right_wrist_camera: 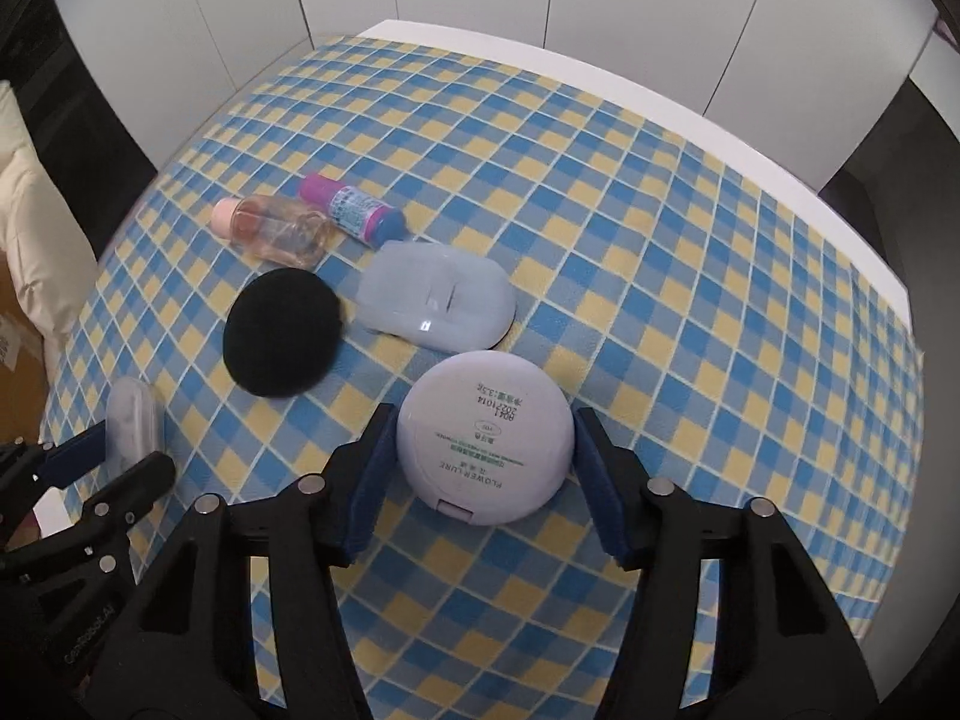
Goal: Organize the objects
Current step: 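Grasp the clear oval container with left tool while right tool grasps the white compact, then lift the clear container with left tool while right tool lifts the white compact, then carry the clear container with left tool over the cardboard box while right tool holds the compact, then open left tool to drop the clear container into the box, then lower the white compact into the box and open right tool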
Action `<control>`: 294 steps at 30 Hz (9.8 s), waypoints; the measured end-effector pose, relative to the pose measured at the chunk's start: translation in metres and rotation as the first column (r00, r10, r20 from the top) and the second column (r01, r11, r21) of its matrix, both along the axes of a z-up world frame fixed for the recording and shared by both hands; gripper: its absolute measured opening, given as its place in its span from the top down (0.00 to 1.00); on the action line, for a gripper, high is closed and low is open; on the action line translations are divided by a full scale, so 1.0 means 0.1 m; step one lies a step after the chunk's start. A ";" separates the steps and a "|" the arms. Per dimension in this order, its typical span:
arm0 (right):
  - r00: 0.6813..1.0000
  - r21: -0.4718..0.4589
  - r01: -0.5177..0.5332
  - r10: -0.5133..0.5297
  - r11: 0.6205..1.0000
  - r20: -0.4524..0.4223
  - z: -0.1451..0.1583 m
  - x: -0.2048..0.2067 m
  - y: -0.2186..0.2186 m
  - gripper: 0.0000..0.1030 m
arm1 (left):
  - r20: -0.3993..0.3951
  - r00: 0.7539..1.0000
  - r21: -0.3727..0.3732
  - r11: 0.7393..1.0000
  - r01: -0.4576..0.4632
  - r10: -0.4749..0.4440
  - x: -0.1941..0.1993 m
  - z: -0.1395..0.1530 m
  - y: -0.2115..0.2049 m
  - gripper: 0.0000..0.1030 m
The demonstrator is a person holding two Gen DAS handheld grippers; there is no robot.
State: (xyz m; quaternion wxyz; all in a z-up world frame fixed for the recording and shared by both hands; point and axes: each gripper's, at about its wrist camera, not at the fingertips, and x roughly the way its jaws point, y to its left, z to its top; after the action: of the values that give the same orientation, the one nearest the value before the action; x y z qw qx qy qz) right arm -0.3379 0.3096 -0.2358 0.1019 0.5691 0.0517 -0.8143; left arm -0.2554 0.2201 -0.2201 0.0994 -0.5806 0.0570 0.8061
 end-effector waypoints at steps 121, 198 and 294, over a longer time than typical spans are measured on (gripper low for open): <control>0.974 -0.091 0.086 -0.102 0.992 -0.202 2.03 1.81 0.43 0.42 | -0.340 0.939 0.149 0.984 0.100 -0.044 1.26 1.87 -0.56 0.60; 0.939 -0.075 -0.158 0.126 0.985 -0.321 2.33 1.60 -1.48 0.42 | -0.377 0.891 0.144 0.966 -0.215 0.254 1.25 1.93 -2.44 0.60; 0.874 -0.080 -0.397 0.350 0.914 -0.338 2.39 1.90 -3.57 0.16 | -0.424 0.760 0.136 0.864 -0.484 0.492 1.87 1.92 -4.18 0.01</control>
State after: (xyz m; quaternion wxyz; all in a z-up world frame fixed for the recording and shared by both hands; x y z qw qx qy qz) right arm -0.1475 -0.0474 0.0029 0.2896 0.4010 0.1163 -0.8613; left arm -0.0680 -0.1978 -0.0285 -0.1240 -0.3744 -0.0824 0.9152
